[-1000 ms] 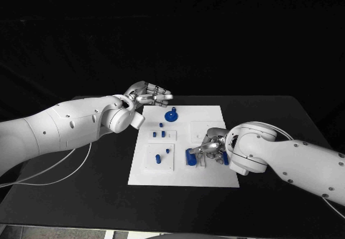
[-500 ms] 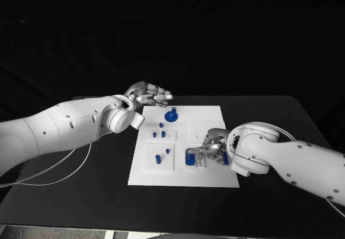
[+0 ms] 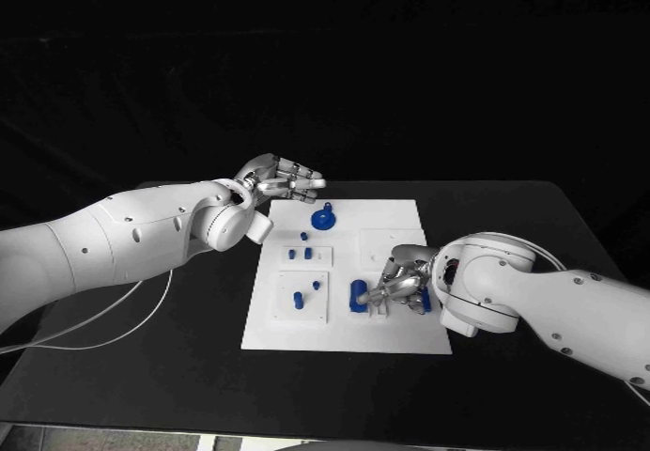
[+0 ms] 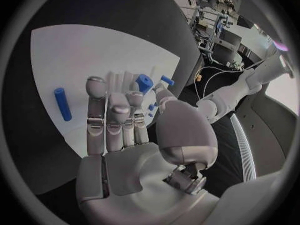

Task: Assemble the parts on the task board

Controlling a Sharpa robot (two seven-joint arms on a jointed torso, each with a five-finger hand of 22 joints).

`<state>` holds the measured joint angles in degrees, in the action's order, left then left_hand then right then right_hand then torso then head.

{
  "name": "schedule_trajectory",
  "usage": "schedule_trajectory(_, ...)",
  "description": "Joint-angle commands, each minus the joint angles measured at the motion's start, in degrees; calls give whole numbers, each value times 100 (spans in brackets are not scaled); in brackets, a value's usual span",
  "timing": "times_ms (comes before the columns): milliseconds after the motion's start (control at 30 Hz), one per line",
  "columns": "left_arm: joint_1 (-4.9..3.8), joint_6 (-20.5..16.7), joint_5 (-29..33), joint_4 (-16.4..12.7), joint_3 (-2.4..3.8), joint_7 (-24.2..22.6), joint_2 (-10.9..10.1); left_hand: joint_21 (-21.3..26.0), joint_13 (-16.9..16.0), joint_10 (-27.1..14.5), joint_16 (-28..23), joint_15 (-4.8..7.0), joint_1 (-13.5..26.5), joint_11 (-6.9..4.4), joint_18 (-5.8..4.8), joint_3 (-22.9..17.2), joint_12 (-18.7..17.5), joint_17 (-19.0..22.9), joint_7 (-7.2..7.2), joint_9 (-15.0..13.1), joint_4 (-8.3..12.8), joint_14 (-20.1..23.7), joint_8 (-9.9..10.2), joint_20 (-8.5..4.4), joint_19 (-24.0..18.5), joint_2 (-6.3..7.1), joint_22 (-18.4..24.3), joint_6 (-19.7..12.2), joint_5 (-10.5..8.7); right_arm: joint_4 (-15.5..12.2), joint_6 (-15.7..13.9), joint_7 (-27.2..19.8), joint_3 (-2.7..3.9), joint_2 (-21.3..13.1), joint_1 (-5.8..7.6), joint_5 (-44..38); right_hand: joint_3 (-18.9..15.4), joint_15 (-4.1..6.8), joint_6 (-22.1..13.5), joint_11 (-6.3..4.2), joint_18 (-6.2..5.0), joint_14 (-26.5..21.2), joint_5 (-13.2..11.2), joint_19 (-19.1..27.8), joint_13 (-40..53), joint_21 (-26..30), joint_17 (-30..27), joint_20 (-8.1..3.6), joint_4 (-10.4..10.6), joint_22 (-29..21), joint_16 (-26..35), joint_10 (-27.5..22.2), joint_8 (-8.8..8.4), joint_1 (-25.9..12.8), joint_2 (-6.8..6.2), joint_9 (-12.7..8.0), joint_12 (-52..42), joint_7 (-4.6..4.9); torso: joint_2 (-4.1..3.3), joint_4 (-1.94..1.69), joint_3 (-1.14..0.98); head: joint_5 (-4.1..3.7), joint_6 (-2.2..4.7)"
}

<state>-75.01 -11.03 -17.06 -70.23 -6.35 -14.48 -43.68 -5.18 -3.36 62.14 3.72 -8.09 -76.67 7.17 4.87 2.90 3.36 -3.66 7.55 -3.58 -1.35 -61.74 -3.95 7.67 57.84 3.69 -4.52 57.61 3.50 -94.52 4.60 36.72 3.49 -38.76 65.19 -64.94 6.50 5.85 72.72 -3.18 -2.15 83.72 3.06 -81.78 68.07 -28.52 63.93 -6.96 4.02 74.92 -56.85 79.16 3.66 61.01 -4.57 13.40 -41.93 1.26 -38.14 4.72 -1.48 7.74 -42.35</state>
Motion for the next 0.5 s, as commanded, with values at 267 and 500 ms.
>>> schedule_trajectory(267, -6, 75, 1, -9, 4, -31, 6, -12, -7, 7, -17, -46, 2, 19, -74, 8, 3, -6, 13, -4, 10, -1, -30, 15, -21, -64, 1, -25, 20, 33, 259, -269, 5, 19, -31, 42, -12, 30, 0, -6, 7, 17, 86, 9, 24, -27, -24, -18, -317, 362, -8, 11, 5, 182, 100, 375, -60, -22, 5, 0, 4, -5, -16)
schedule_trajectory(500, -6, 80, 1, -7, 4, -30, 7, -13, -8, 5, -17, -44, 16, 20, -74, 20, 4, -6, 13, -4, 19, -1, -31, 15, -20, -71, 1, -25, 20, 162, 188, -210, 5, 106, -47, 9, -29, 40, -14, -20, 10, 12, 358, 9, 8, -22, -45, -25, -405, 361, -16, 8, 1, 154, 363, 509, -71, -48, -1, -8, 6, -7, -21)
